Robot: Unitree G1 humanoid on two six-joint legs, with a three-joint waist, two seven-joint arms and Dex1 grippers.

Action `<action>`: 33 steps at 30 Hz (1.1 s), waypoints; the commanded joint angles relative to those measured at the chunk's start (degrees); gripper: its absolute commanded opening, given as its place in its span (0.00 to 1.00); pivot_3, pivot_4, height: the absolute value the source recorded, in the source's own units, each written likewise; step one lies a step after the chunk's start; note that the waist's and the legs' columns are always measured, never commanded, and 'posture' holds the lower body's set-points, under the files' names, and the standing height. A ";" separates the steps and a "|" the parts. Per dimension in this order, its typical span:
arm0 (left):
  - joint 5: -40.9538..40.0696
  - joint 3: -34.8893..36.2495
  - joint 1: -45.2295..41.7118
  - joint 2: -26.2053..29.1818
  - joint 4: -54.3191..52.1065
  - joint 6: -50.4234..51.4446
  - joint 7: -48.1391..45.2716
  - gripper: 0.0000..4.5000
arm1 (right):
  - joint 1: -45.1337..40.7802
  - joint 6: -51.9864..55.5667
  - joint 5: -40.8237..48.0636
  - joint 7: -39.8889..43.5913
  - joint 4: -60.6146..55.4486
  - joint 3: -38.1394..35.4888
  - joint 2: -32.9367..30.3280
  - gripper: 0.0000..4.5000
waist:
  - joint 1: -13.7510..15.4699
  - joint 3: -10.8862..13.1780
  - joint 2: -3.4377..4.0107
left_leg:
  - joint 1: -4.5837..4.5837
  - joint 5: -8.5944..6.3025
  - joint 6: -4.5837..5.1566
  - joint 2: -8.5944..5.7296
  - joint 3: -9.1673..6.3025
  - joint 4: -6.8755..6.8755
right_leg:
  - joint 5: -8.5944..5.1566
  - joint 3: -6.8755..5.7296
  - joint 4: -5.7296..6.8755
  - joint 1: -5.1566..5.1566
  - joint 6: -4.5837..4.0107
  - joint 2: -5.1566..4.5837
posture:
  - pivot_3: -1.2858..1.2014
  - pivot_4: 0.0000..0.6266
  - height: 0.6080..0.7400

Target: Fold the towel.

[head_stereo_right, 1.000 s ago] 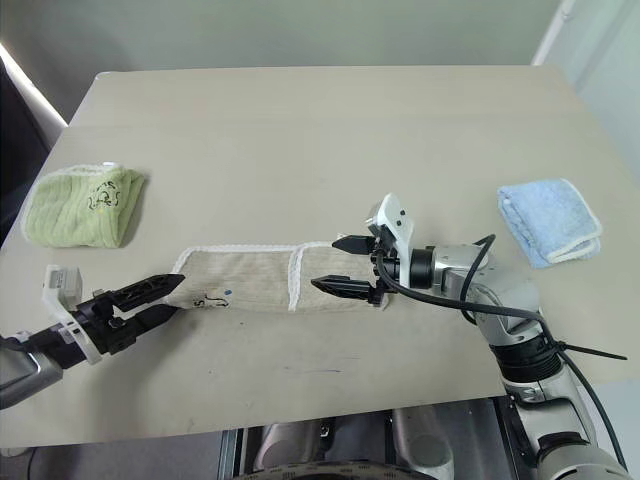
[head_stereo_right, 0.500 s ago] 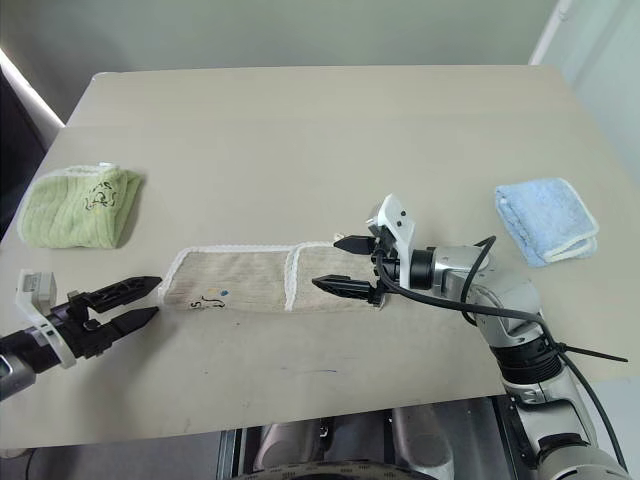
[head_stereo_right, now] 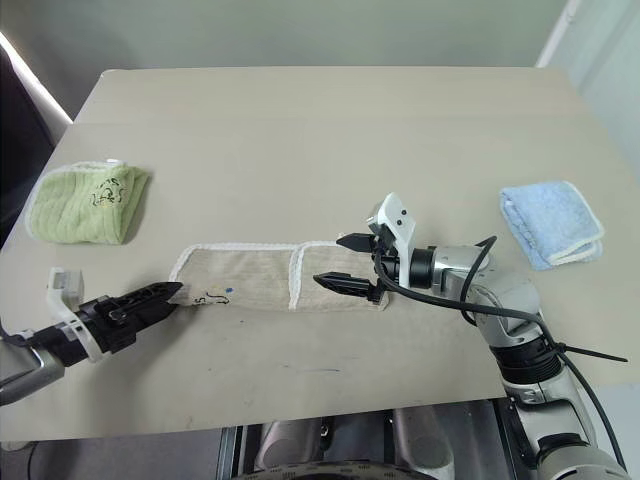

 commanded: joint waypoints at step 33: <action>7.15 -18.67 -25.77 0.74 -13.50 5.13 -19.18 0.01 | 4.26 3.84 5.74 -2.86 -9.24 -9.89 -5.02 1.00 | -0.11 0.00 -0.10 | -0.01 0.19 -0.21 0.02 -0.03 0.00 | 0.02 -0.03 0.01 0.02 0.01 0.02 | 0.52 0.24 0.72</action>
